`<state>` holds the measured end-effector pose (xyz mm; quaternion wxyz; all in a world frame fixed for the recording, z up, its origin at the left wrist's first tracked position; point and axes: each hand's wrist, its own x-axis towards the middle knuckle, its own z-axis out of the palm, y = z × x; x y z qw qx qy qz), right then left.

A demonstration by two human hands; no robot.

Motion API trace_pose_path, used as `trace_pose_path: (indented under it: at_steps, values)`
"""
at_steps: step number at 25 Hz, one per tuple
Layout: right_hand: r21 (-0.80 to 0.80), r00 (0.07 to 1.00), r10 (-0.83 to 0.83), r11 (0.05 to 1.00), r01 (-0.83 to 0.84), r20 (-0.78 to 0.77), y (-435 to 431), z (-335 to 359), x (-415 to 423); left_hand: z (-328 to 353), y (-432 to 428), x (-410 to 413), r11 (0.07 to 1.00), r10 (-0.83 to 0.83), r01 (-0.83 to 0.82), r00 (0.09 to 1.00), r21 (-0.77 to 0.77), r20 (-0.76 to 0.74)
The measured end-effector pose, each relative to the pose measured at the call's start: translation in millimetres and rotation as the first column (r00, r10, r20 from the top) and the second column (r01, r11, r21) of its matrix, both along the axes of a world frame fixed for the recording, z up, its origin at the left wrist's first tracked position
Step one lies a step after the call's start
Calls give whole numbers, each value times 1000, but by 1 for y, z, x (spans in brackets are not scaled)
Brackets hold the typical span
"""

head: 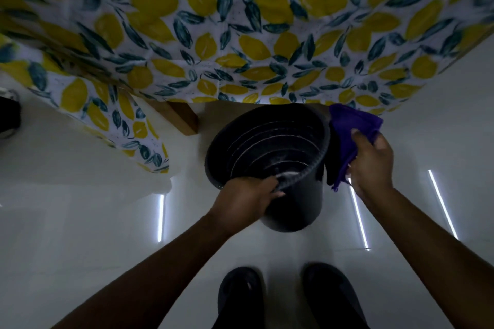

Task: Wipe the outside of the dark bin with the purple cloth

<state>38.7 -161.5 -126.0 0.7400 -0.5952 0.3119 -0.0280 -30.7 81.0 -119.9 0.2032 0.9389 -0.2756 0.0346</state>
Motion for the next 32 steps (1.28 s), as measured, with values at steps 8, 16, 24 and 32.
trace_pose_path:
  at_steps: [8,16,24,32]
  values:
    - [-470,960,276,855,-222,49,12,4,-3,-34,9,-24,953,-212,220,975,209,-59]
    - [-846,776,573,247,-472,-265,28,-34,-29,-57,25,-43,968,-177,220,938,118,-299]
    - [-672,758,450,374,-640,-472,21,-32,-12,-37,66,-1,805,558,-505,822,311,-111]
    - [-830,782,458,152,-537,-422,25,-16,-7,-47,70,5,818,573,-530,781,224,-247]
